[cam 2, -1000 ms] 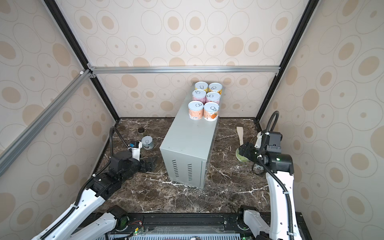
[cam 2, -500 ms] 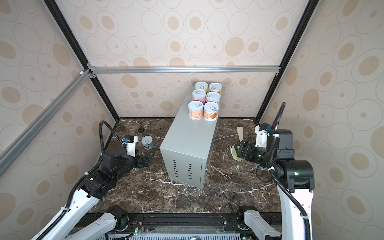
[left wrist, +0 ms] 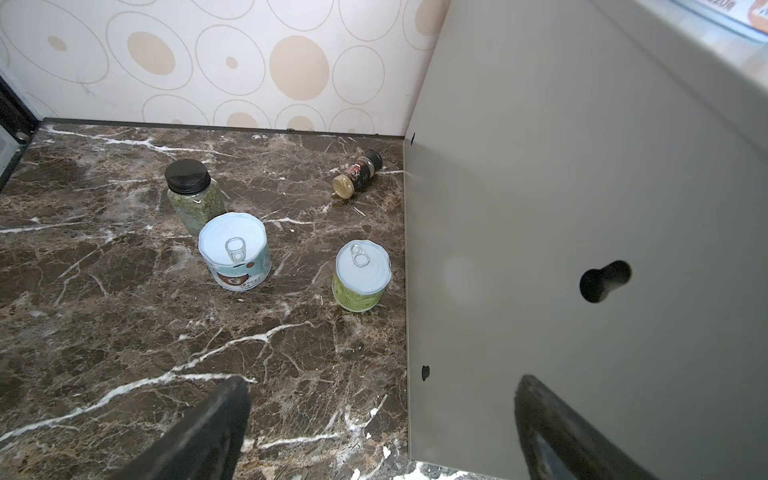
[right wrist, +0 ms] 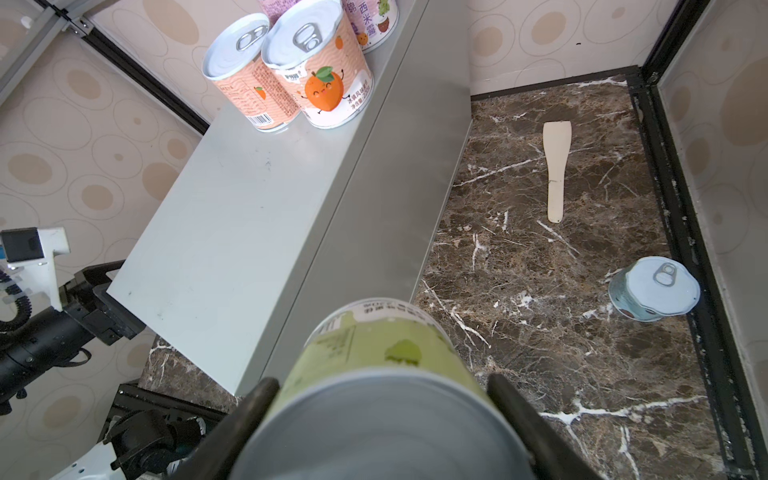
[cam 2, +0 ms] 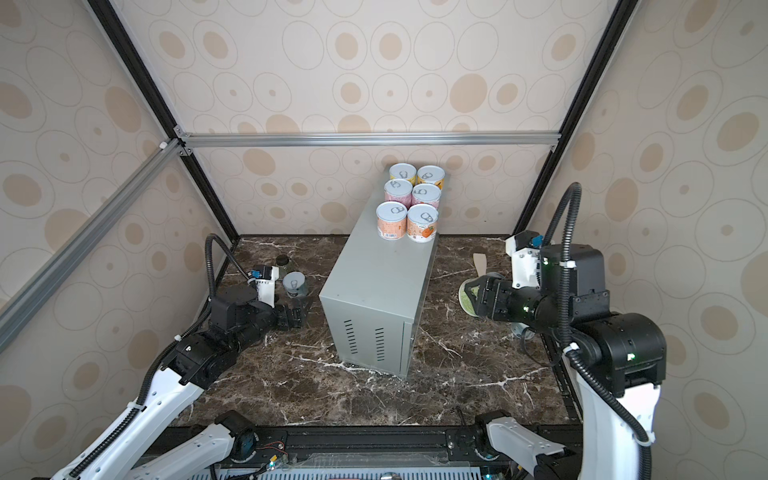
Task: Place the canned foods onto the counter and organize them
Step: 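Lift the green-labelled can with the right gripper up toward the box top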
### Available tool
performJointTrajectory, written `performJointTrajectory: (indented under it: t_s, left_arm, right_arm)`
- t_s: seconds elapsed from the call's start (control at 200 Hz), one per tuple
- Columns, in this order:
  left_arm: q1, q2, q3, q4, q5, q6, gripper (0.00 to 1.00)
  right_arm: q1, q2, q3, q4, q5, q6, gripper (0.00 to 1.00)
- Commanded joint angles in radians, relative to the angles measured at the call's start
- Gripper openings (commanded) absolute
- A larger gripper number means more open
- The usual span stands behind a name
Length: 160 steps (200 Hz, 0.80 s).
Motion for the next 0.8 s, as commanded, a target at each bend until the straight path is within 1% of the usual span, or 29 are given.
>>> performJointTrajectory:
  t_s: [0.0,0.23,0.25,0.275,0.545,0.57,0.795]
  left_arm:
    - [0.005,0.012,0.04,-0.005,0.002,0.002,0.99]
    - [0.005,0.029,0.026,0.014,0.011,0.01,0.99]
    - [0.005,0.029,0.024,0.015,0.012,0.012,0.99]
    - [0.005,0.032,0.022,0.019,0.013,0.013,0.99]
    - [0.006,0.037,-0.032,0.055,0.019,0.028,0.99]
    - [0.006,0.035,-0.041,0.06,0.019,0.029,0.99]
    - [0.005,0.022,-0.108,0.098,0.029,0.026,0.99]
  right_arm:
    - [0.027,0.027,0.052,0.003,0.015,-0.023,0.5]
    - [0.054,0.079,0.117,-0.026,0.036,-0.031,0.5]
    - [0.054,0.087,0.13,-0.029,0.036,-0.03,0.5]
    - [0.081,0.098,0.142,-0.037,0.036,-0.03,0.5]
    - [0.132,0.22,0.307,-0.102,0.068,-0.024,0.48]
    - [0.137,0.231,0.346,-0.109,0.07,-0.025,0.48]
    - [0.196,0.325,0.443,-0.153,0.113,-0.013,0.48]
